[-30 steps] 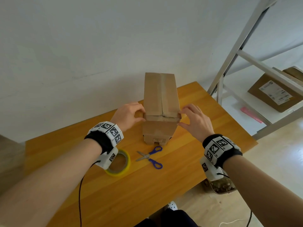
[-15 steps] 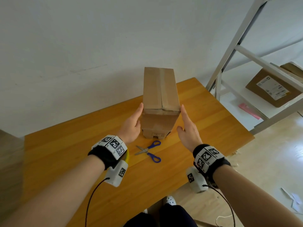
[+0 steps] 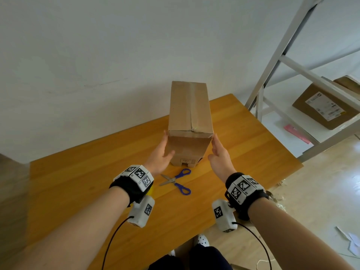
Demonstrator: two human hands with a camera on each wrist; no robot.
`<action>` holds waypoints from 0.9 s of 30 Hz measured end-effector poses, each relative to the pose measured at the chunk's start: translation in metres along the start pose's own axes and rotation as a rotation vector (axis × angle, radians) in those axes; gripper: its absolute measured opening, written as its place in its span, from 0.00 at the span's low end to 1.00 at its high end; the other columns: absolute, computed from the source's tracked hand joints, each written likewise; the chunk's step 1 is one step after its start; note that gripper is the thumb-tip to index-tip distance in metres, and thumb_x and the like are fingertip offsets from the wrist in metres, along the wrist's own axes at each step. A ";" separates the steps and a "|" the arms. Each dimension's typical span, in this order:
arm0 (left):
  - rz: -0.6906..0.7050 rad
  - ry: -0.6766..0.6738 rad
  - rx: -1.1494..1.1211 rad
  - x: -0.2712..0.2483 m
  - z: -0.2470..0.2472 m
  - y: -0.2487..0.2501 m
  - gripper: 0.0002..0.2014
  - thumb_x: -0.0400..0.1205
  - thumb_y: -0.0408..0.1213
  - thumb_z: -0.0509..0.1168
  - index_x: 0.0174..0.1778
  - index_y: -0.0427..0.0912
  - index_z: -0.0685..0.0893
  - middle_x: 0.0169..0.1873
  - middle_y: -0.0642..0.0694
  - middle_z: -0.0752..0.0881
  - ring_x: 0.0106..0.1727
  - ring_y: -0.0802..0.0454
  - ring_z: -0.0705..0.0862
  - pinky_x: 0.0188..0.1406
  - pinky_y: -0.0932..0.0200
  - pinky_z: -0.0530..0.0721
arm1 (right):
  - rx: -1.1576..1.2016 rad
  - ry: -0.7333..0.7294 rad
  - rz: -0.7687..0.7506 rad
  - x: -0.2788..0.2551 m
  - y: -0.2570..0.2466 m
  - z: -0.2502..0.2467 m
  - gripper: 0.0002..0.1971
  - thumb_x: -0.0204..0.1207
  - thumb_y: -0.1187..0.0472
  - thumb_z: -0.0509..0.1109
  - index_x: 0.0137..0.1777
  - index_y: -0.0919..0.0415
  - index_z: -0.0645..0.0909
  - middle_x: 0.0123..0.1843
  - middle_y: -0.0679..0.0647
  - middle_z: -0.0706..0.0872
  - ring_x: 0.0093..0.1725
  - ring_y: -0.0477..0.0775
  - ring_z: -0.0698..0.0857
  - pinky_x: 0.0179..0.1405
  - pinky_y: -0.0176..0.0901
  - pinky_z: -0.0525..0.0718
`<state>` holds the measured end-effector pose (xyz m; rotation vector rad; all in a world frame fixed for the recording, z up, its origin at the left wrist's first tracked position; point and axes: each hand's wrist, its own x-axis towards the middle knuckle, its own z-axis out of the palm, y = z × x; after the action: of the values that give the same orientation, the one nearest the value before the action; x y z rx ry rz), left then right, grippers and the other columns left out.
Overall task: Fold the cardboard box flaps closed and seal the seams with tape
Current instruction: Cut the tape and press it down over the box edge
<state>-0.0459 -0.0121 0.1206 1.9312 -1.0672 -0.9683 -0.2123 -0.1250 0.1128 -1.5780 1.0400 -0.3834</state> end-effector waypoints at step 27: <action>0.330 0.259 0.264 0.052 -0.006 -0.003 0.25 0.87 0.47 0.47 0.81 0.59 0.49 0.82 0.53 0.42 0.76 0.63 0.53 0.59 0.65 0.73 | -0.276 0.232 -0.448 0.037 0.001 -0.010 0.19 0.83 0.54 0.63 0.74 0.49 0.74 0.80 0.51 0.69 0.75 0.42 0.67 0.73 0.38 0.68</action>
<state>-0.0200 -0.0555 0.1075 1.9380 -1.3545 -0.4000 -0.1997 -0.1604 0.1039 -2.0578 0.9342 -0.7688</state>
